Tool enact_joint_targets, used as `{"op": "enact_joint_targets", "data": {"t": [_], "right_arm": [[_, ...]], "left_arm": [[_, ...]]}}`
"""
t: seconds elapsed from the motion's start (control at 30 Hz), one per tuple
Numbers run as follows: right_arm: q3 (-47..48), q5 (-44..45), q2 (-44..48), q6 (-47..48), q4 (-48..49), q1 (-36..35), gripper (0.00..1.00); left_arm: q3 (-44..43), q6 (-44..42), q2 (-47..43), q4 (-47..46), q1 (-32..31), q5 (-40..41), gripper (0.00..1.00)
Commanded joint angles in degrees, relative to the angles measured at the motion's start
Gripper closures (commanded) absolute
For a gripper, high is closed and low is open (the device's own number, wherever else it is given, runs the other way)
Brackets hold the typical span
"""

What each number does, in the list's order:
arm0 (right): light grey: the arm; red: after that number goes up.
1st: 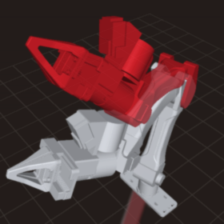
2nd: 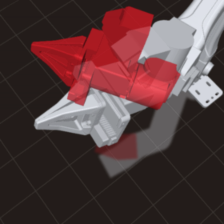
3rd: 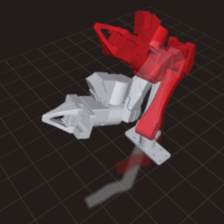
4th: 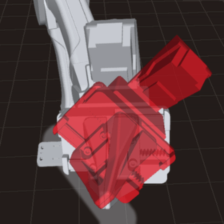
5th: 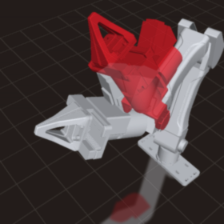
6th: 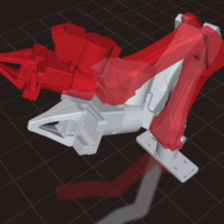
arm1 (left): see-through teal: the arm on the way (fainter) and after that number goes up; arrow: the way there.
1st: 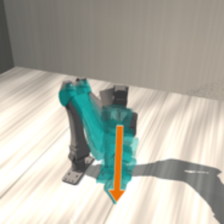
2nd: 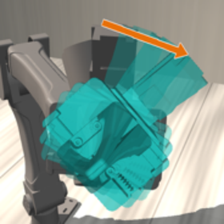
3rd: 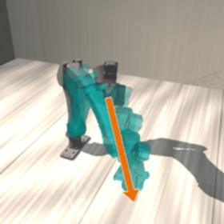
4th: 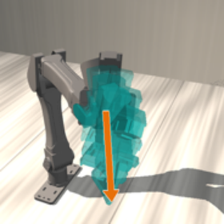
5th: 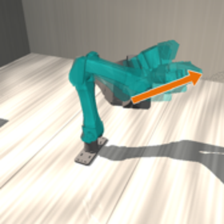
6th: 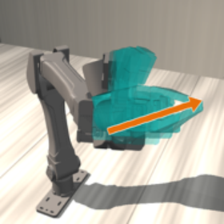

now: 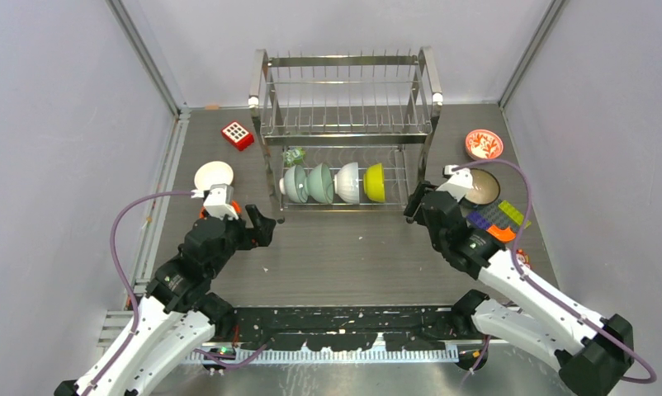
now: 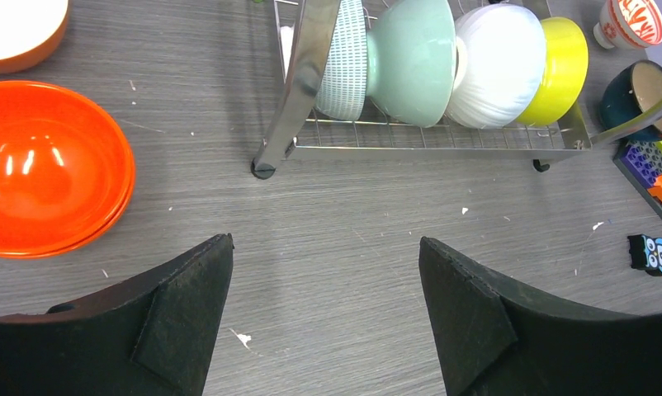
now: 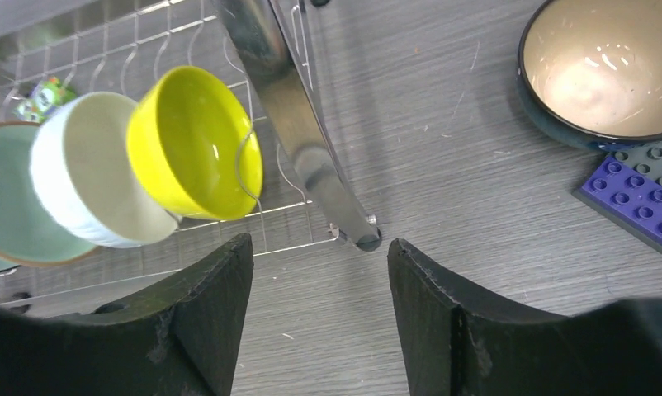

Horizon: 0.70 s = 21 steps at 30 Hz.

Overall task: Unload the bowls from the dish rack
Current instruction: Adjust the dish rack at the center of the board.

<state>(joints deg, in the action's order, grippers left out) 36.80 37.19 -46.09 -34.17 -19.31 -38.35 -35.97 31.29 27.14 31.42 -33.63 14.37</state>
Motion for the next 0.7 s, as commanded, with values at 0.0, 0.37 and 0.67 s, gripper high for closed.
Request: {"op": "enact_joint_targets", "data": {"t": [0.0, 0.37, 0.67], "right_arm": [[0.74, -1.58, -4.28, 0.21, 6.18, 2.31, 0.37], [2.03, -3.19, -13.26, 1.57, 12.04, 10.74, 0.52], [4.37, -5.74, -19.18, 2.08, 15.02, 17.88, 0.55]], "left_arm": [[0.26, 0.28, -0.2, -0.97, -0.12, 0.48, 0.16], [0.36, 0.46, -0.2, -0.97, -0.05, 0.83, 0.17], [0.37, 0.44, 0.11, -1.02, -0.11, 0.61, 0.17]]}}
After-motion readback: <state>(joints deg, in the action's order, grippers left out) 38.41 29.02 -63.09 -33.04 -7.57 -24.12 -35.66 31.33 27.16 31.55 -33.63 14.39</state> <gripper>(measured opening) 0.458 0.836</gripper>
